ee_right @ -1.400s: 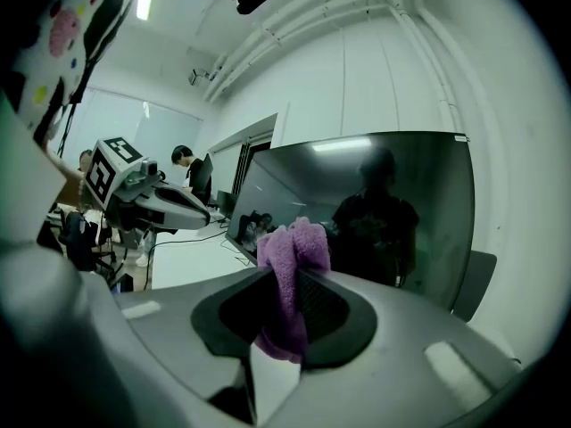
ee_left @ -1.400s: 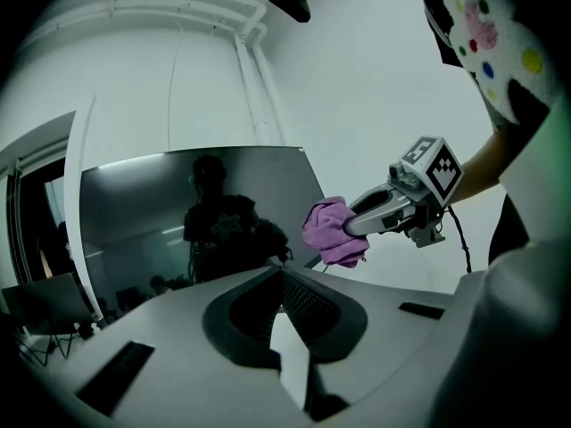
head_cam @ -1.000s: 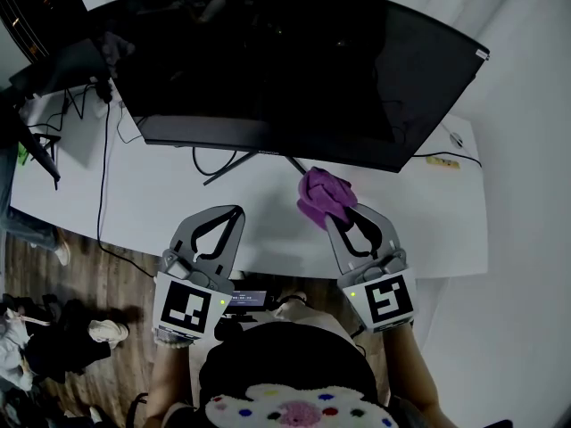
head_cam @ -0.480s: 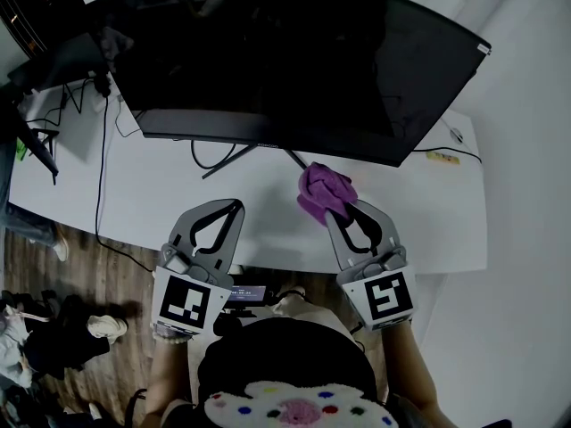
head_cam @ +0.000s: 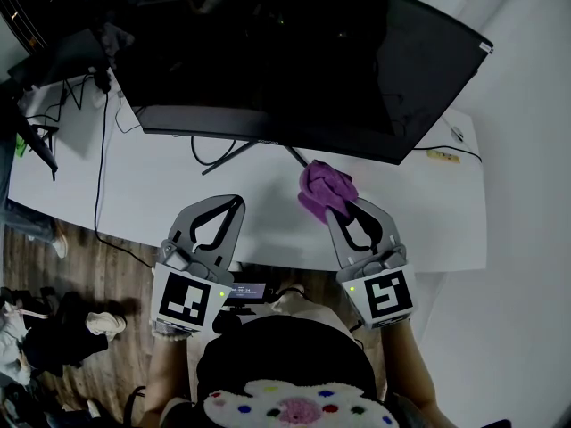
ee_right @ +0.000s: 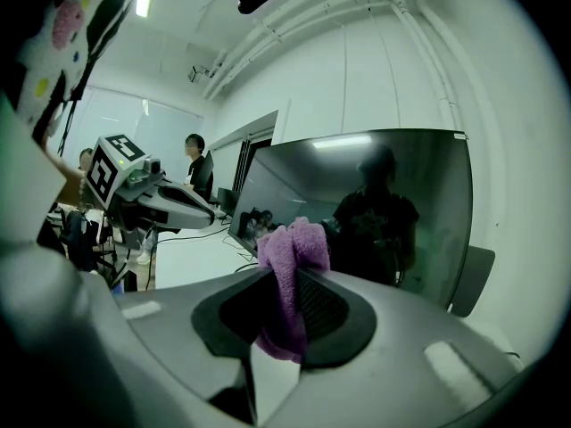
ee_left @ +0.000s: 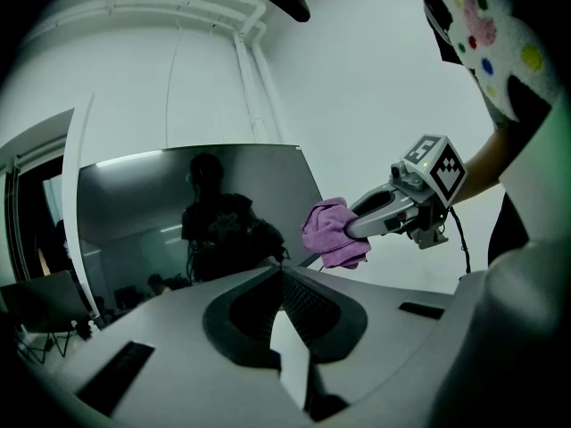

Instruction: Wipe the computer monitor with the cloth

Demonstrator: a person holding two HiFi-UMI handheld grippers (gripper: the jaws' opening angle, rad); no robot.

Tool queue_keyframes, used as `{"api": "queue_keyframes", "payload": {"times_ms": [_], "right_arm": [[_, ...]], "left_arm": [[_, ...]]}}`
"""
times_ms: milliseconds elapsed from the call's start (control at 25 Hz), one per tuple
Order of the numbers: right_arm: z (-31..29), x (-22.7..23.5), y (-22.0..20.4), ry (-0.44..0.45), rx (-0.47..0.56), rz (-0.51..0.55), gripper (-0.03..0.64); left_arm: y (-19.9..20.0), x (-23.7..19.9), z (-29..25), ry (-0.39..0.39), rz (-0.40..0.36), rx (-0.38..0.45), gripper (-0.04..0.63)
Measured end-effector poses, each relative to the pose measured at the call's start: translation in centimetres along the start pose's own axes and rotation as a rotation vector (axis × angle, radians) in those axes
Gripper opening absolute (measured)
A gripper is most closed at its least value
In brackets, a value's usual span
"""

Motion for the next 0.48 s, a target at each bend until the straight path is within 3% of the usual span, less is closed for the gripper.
{"api": "queue_keyframes", "payload": {"times_ms": [480], "right_arm": [[-0.11, 0.02, -0.42, 0.001, -0.019, -0.010, 0.084]], "left_arm": [[0.02, 0.00, -0.03, 0.000, -0.011, -0.006, 0.006]]}}
Point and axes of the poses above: the fingertips, and each gripper's own axes: z backward along the fingers, x to its right, y out of its top, the point moved 2 cm from there along z, backward along the fingers, and after that the axes turned 9 degrees about -x, right-handed, at the moved point
